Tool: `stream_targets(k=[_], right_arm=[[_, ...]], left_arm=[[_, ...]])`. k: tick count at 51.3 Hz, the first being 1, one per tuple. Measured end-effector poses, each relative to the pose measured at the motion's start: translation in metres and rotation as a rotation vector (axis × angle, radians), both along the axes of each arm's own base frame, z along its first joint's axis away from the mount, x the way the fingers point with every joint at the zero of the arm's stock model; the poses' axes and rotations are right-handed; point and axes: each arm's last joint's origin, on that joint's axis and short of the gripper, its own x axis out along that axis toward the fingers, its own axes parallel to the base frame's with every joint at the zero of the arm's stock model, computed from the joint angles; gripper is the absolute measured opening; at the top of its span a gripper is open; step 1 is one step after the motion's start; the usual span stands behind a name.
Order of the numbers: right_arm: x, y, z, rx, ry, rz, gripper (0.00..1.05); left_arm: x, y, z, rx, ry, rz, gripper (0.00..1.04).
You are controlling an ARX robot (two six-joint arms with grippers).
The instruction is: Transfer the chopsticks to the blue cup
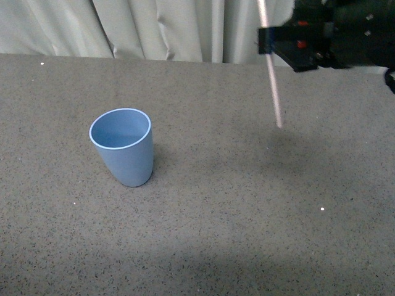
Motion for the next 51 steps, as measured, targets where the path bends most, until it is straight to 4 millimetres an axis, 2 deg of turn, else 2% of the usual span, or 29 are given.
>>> stream_targets(k=[7,11,22,28,36,45,51], right_arm=[[-0.002,0.028,0.005,0.077,-0.11,0.11,0.01],[0.001,0.05,0.004,0.115,-0.138,0.194,0.01],[0.017,0.108,-0.013,0.161,-0.096,0.345,0.01],[0.025,0.128,-0.023,0.163,-0.082,0.383,0.01],[0.036,0.138,-0.042,0.146,-0.044,0.385,0.01],[0.035,0.138,-0.055,0.113,-0.004,0.409,0.02],[0.032,0.134,-0.057,0.107,0.003,0.421,0.21]], left_arm=[[0.0,0.0,0.0,0.0,0.0,0.0,0.98],[0.0,0.0,0.0,0.0,0.0,0.0,0.98],[0.0,0.0,0.0,0.0,0.0,0.0,0.98],[0.0,0.0,0.0,0.0,0.0,0.0,0.98],[0.0,0.0,0.0,0.0,0.0,0.0,0.98],[0.0,0.0,0.0,0.0,0.0,0.0,0.98],[0.0,0.0,0.0,0.0,0.0,0.0,0.98]])
